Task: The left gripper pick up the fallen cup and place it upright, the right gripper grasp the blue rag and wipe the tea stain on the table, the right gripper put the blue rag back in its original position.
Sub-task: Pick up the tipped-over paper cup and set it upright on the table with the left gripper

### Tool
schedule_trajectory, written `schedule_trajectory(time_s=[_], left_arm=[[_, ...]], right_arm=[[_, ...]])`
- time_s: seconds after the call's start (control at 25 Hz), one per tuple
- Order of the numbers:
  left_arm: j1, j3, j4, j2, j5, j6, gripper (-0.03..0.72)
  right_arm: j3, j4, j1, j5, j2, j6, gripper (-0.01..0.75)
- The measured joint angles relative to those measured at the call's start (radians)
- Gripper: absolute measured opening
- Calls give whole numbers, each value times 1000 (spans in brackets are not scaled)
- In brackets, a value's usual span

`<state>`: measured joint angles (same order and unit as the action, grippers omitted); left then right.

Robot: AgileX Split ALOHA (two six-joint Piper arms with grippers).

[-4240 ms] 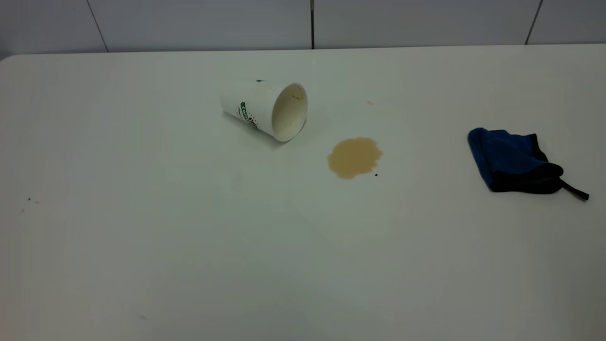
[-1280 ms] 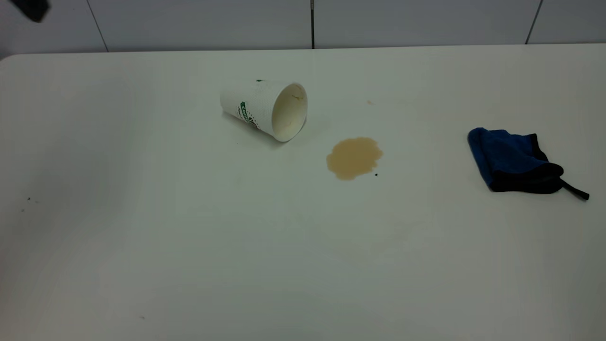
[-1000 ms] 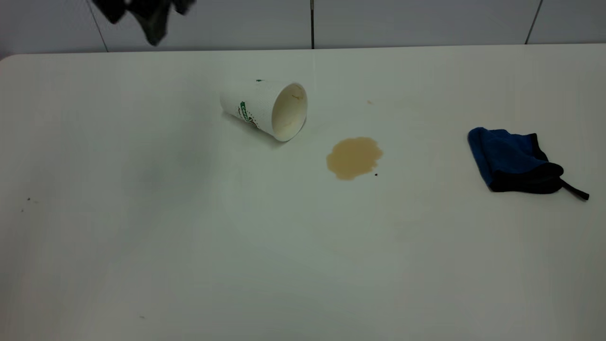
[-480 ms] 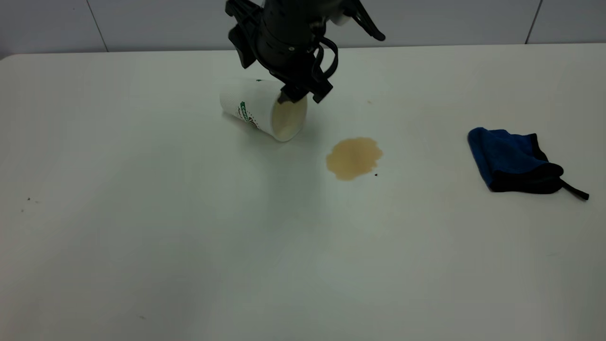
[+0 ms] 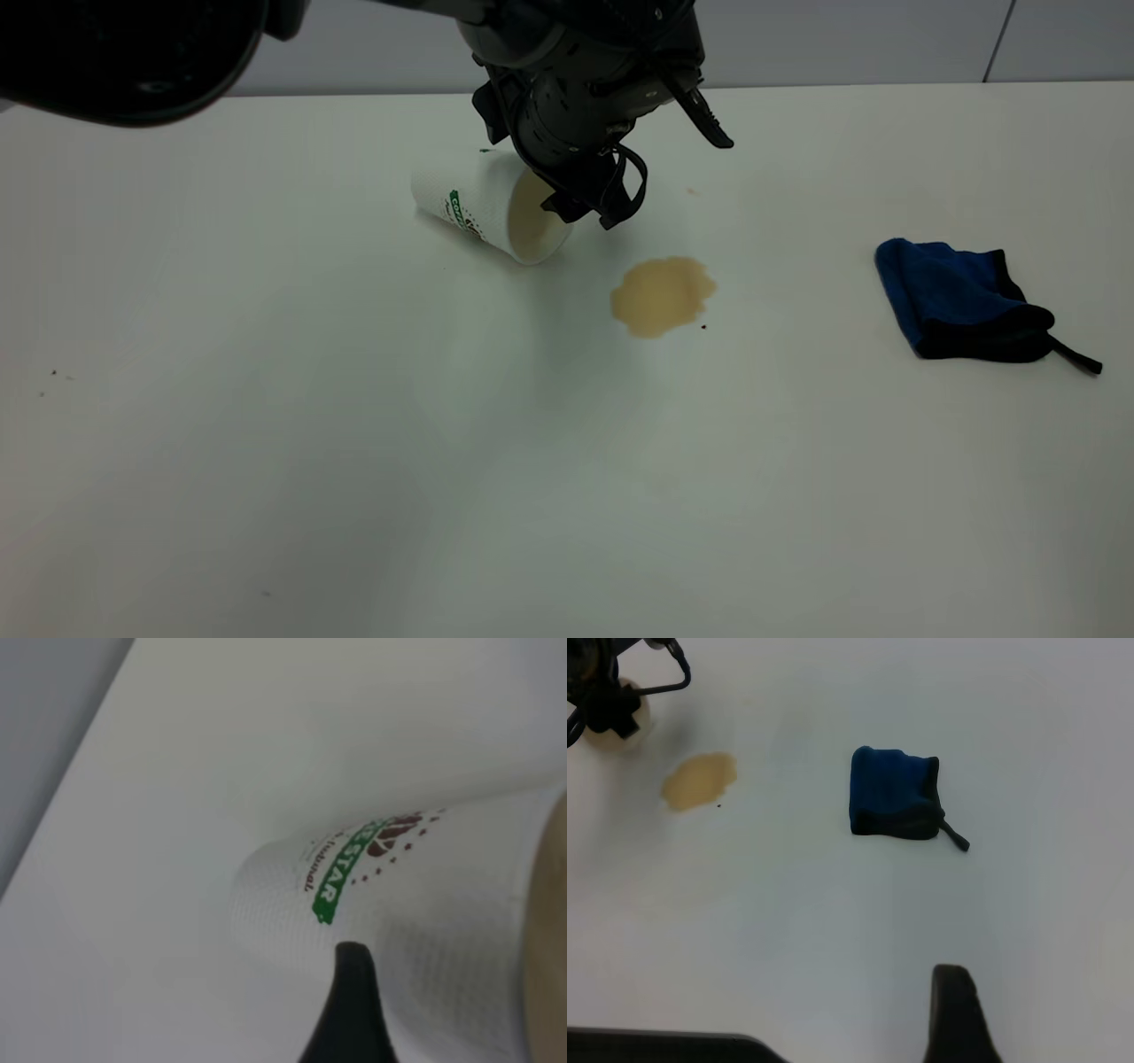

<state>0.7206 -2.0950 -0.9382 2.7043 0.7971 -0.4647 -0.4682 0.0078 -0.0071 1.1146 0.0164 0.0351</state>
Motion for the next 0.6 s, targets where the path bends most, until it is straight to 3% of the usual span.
schedule_trajectory(time_s=[0.2, 0.36, 0.48, 0.6], left_arm=[[-10, -4, -127, 29, 10, -43, 639], [-37, -5, -140, 48, 12, -72, 557], [-48, -5, -148, 51, 20, -73, 421], [-49, -5, -171, 46, 32, -75, 185]], right_arm=[[0, -8, 0, 0, 0, 0, 526], [0, -8, 0, 0, 0, 0, 526], [0, -8, 0, 0, 0, 0, 526], [0, -8, 0, 0, 0, 0, 526]])
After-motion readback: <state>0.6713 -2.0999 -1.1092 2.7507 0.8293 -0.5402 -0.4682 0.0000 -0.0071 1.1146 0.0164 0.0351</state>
